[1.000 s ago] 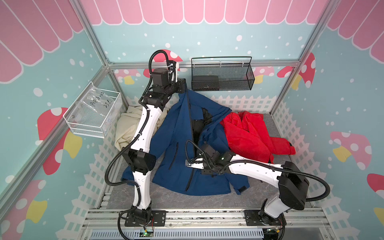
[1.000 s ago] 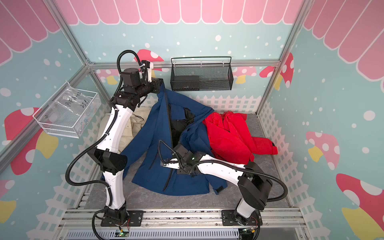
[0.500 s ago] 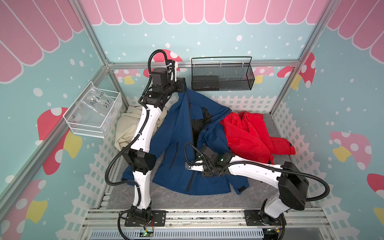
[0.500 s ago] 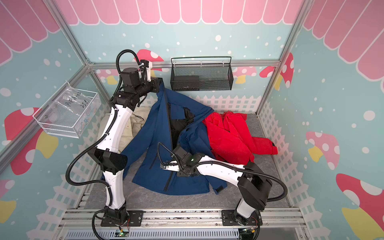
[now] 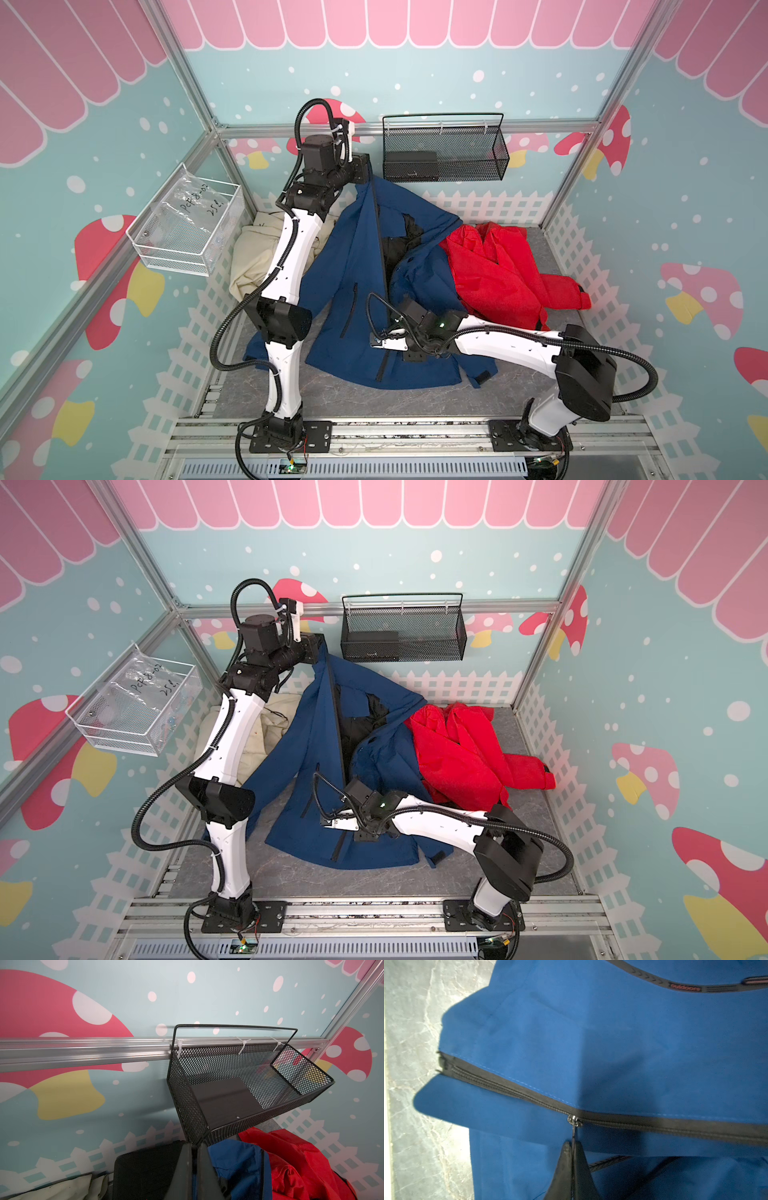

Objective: Unzip the jacket
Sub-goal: Unzip the zipper on the jacket.

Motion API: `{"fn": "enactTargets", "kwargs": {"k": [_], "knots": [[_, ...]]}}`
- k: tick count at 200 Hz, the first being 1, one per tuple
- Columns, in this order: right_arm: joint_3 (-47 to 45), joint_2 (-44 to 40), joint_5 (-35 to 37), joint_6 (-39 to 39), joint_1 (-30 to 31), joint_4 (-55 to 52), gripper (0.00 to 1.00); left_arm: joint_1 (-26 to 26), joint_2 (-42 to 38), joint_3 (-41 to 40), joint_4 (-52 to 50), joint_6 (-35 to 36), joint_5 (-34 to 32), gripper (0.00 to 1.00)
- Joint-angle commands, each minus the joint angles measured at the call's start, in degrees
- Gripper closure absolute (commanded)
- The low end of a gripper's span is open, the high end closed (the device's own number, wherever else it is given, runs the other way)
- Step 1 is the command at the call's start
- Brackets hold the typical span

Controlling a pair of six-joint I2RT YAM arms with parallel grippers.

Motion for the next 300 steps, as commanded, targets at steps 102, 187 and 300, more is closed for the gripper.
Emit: {"fn": "enactTargets", "kwargs": {"k": [102,187,300], "knots": [[-3.6,0.5,-5.8,2.0,3.1,-4.7,1.0,1.0,0.7,3.0,12.2,-3.5,-4.8,1.0],[-4.2,0.0,-8.5,2.6,4.0,-5.7,1.0,1.0,1.6,3.5,16.9,-5.6,-4.6,1.0],[-5.7,-4.0,-2.4,4.5,5.9,-6.7,1.0,1.1,2.6,4.8,19.3,-6.5,-7.5,1.0]]}}
